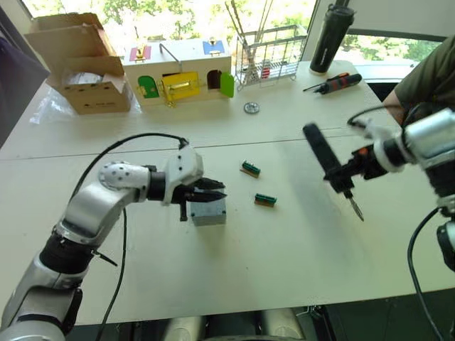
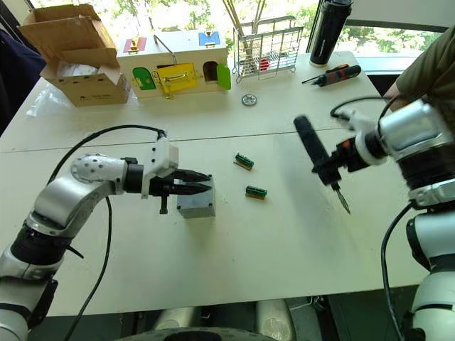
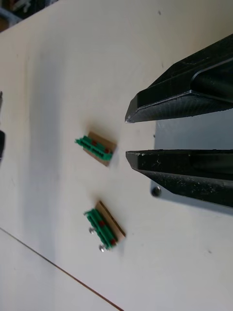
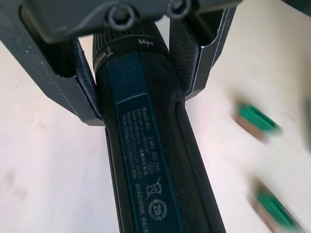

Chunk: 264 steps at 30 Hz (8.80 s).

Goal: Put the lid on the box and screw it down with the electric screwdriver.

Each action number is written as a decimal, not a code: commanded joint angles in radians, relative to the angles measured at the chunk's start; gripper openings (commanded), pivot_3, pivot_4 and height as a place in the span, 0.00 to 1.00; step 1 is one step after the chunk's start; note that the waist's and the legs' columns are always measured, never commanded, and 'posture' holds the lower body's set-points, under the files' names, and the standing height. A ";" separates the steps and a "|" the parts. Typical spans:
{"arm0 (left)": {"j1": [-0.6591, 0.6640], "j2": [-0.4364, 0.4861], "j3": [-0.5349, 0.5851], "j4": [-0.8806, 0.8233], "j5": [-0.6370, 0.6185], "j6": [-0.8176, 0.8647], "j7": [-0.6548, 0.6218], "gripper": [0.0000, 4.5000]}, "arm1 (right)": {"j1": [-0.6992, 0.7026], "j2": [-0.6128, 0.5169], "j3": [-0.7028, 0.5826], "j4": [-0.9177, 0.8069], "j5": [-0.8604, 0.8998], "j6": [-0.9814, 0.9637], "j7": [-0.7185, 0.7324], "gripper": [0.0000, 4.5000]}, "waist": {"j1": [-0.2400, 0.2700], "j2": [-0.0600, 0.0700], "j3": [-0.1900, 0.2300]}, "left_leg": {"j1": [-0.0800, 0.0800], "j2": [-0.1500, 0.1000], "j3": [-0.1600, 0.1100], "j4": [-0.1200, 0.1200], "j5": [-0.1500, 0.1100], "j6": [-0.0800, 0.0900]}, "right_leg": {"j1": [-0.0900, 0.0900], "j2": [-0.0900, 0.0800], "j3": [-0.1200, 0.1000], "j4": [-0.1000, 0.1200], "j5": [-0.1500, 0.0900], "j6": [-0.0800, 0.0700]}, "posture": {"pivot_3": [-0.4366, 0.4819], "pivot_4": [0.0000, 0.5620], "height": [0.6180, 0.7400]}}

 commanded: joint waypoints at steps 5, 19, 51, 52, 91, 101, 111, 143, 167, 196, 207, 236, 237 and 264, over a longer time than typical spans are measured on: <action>-0.036 0.022 0.056 0.066 0.003 -0.007 -0.041 0.20 | 0.099 0.426 -0.720 -0.607 0.194 -0.041 -0.312 0.40 | -0.011 0.000 0.000 | 0.000 0.000 0.001 0.001 0.000 0.000 | 0.001 0.000 0.002 0.003 0.000 0.000 | 0.48 0.27 1.00; 0.047 0.086 0.091 -0.040 -0.001 0.111 0.020 0.31 | 0.429 0.932 -0.505 -0.886 0.275 -0.525 -0.621 0.40 | -0.024 0.000 0.000 | 0.001 -0.004 -0.003 0.003 0.001 -0.001 | -0.002 0.000 0.001 0.017 0.000 0.000 | 0.48 0.27 1.00; 0.120 0.062 0.064 -0.113 0.016 0.121 0.055 0.52 | 0.619 0.884 -0.205 -0.768 0.219 -0.884 -0.705 0.40 | -0.035 0.001 0.000 | 0.001 -0.003 -0.003 0.002 0.001 -0.001 | -0.002 0.001 0.001 0.017 0.000 0.000 | 0.48 0.27 1.00; 0.123 0.062 0.056 -0.110 0.024 0.116 0.055 0.52 | 0.619 0.884 -0.203 -0.767 0.218 -0.885 -0.706 0.40 | -0.035 0.001 0.000 | 0.001 -0.003 -0.003 0.002 0.001 -0.001 | -0.002 0.001 0.001 0.017 0.000 0.000 | 0.48 0.27 1.00; 0.141 0.052 0.014 -0.109 0.062 0.094 0.066 0.52 | 0.587 0.870 -0.178 -0.807 0.266 -0.870 -0.742 0.40 | -0.034 0.001 0.000 | 0.003 -0.003 -0.003 0.003 0.001 -0.001 | -0.001 0.001 0.001 0.017 0.000 0.000 | 0.48 0.27 1.00; 0.140 0.041 0.016 -0.109 0.067 0.096 0.068 0.52 | 0.615 0.860 -0.161 -0.784 0.253 -0.886 -0.737 0.40 | -0.034 0.001 0.000 | 0.003 -0.003 -0.003 0.003 0.001 -0.001 | -0.001 0.001 0.001 0.017 0.000 0.000 | 0.48 0.27 1.00; 0.143 0.043 0.019 -0.113 0.068 0.099 0.069 0.52 | 0.637 0.850 -0.131 -0.719 0.201 -0.955 -0.723 0.40 | -0.034 0.001 0.000 | 0.005 -0.003 -0.003 0.003 0.001 -0.001 | 0.001 0.001 0.001 0.017 0.000 0.000 | 0.48 0.27 1.00; 0.174 0.046 0.013 -0.092 0.082 0.082 0.072 0.52 | 0.722 0.840 0.029 -0.552 0.059 -1.103 -0.644 0.40 | -0.034 0.001 -0.011 | 0.021 -0.001 -0.003 -0.003 0.000 0.000 | 0.015 0.003 0.002 0.015 0.000 0.000 | 0.48 0.27 1.00; 0.166 0.041 0.007 -0.091 0.082 0.086 0.078 0.52 | 0.720 0.869 -0.008 -0.447 0.052 -1.099 -0.666 0.40 | -0.033 0.001 -0.023 | 0.035 0.000 -0.002 -0.016 -0.001 0.001 | 0.024 0.004 0.004 0.000 -0.001 0.000 | 0.48 0.27 1.00; 0.161 0.014 -0.011 -0.076 0.104 0.077 0.075 0.52 | 0.599 0.853 -0.106 -0.677 0.129 -0.969 -0.729 0.40 | -0.027 0.002 -0.024 | 0.035 0.000 -0.002 -0.017 -0.001 0.001 | 0.024 0.004 0.004 -0.001 -0.001 0.000 | 0.48 0.27 1.00; 0.158 -0.042 0.012 -0.051 0.086 0.071 0.098 0.52 | 0.404 0.762 -0.325 -0.867 0.371 -0.630 -0.833 0.40 | -0.005 0.002 -0.022 | 0.033 0.000 -0.002 -0.017 -0.001 0.001 | 0.022 0.003 0.005 -0.002 -0.001 0.000 | 0.48 0.27 1.00; 0.015 -0.028 -0.057 -0.204 0.014 0.047 -0.052 0.52 | 0.296 -0.104 -0.187 -0.159 0.489 0.162 -0.540 0.40 | -0.031 0.011 -0.002 | 0.015 0.001 0.004 -0.003 -0.006 0.010 | 0.016 0.001 0.005 -0.003 0.000 0.000 | 0.48 0.27 1.00; 0.021 -0.028 -0.057 -0.212 0.015 0.050 -0.049 0.52 | 0.284 -0.105 -0.159 -0.141 0.477 0.156 -0.526 0.40 | -0.029 0.011 -0.001 | 0.015 0.001 0.004 -0.003 -0.006 0.010 | 0.016 0.001 0.004 -0.003 0.000 0.000 | 0.48 0.27 1.00; 0.088 -0.026 0.000 -0.208 0.010 0.076 0.069 0.51 | 0.132 -0.108 0.090 -0.047 0.250 0.018 -0.260 0.99 | 0.000 0.009 0.000 | 0.015 -0.001 0.003 0.000 -0.003 0.006 | 0.017 0.000 0.004 -0.003 0.000 0.000 | 0.48 0.27 1.00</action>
